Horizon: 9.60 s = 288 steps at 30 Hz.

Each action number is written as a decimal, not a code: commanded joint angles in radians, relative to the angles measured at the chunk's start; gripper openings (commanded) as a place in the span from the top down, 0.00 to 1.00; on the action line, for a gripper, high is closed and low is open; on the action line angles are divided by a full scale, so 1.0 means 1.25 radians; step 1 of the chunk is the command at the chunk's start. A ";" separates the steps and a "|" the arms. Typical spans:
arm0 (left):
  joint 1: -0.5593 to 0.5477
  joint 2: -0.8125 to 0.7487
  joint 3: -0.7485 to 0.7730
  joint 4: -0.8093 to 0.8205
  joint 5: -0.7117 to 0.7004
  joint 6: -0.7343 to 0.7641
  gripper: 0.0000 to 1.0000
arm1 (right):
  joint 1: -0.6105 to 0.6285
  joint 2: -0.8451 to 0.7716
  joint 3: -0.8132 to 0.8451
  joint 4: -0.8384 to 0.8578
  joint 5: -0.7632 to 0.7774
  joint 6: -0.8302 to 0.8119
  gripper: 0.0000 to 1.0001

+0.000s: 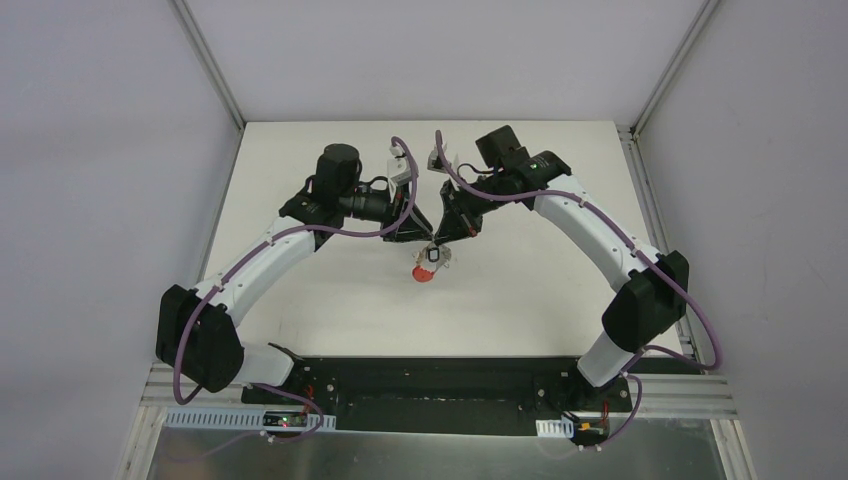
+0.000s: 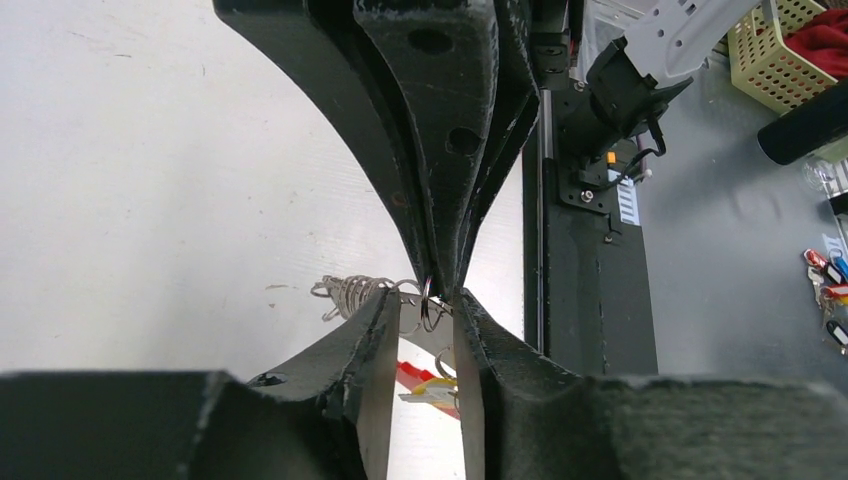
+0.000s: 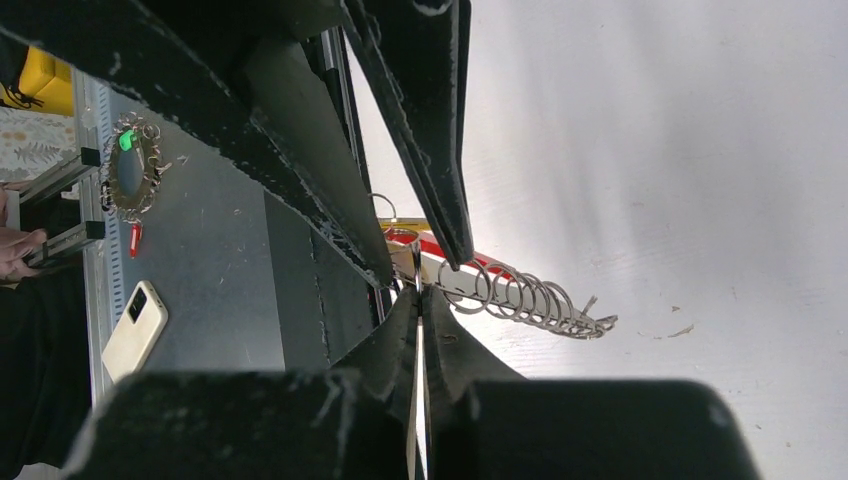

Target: Put the keys on the keyring

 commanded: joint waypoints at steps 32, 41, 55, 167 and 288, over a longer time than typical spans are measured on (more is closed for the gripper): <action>0.026 -0.012 -0.019 0.210 0.058 -0.186 1.00 | -0.017 -0.051 0.002 0.018 -0.014 -0.009 0.77; 0.032 0.003 -0.061 0.419 0.063 -0.366 1.00 | -0.031 -0.073 -0.029 0.049 -0.044 -0.002 0.75; 0.032 0.016 -0.081 0.533 0.054 -0.477 1.00 | -0.030 -0.061 -0.040 0.082 -0.071 0.025 0.94; 0.007 -0.025 0.040 -0.020 0.020 0.008 0.52 | -0.023 -0.044 -0.024 0.069 -0.071 0.004 1.00; 0.050 0.074 -0.106 0.750 0.043 -0.652 1.00 | -0.075 -0.069 -0.093 0.157 -0.074 0.065 0.66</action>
